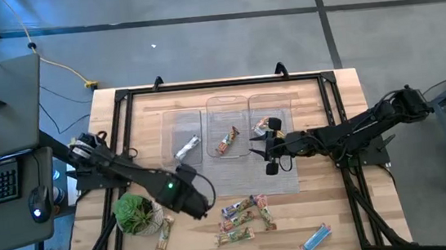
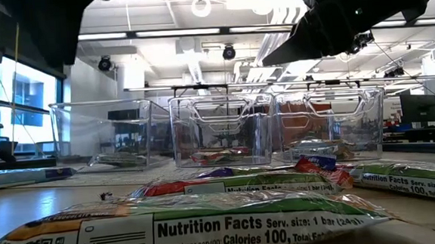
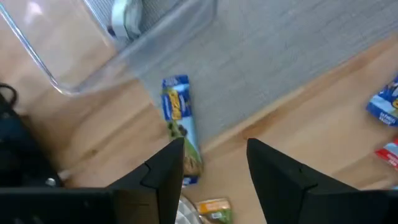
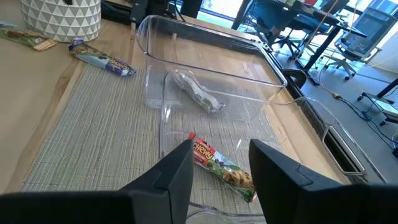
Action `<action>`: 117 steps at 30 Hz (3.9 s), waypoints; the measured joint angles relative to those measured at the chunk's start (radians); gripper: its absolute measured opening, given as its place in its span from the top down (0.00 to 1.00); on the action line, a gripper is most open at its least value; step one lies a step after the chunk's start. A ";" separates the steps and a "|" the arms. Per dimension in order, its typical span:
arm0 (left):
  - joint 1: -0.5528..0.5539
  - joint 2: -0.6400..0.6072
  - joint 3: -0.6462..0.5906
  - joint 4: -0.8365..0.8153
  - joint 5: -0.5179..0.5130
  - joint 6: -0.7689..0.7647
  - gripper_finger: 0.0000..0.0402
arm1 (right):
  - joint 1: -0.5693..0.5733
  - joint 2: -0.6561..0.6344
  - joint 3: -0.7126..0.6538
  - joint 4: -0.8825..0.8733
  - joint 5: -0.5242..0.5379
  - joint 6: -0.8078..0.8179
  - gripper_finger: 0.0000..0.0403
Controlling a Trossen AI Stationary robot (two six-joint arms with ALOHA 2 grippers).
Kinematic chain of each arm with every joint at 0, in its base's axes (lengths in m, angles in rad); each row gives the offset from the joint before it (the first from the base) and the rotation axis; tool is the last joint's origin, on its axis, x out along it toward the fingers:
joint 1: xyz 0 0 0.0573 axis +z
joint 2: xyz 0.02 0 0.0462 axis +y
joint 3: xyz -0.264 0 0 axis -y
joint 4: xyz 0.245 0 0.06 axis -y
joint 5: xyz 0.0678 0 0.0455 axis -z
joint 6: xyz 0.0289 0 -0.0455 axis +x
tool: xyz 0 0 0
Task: Pick and place Granola Bars by type
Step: Put the blue granola bar into the left transparent bin
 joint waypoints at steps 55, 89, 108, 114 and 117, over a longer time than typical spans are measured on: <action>-0.027 -0.004 -0.538 0.512 0.097 0.008 0.59 | 0.000 0.000 0.000 0.000 0.000 0.000 0.65; -0.027 -0.029 -0.161 0.122 0.011 0.018 0.72 | 0.000 0.000 0.000 0.000 0.001 0.000 0.65; 0.490 -0.033 -0.055 -0.004 -0.123 0.560 0.72 | 0.000 0.000 0.000 0.000 0.001 0.000 0.65; 0.622 -0.034 -0.208 0.192 -0.004 0.717 0.72 | 0.000 0.000 0.000 0.000 0.001 0.000 0.65; 0.650 -0.034 -0.269 0.264 -0.001 0.738 0.70 | 0.000 0.000 0.000 0.000 0.000 0.000 0.65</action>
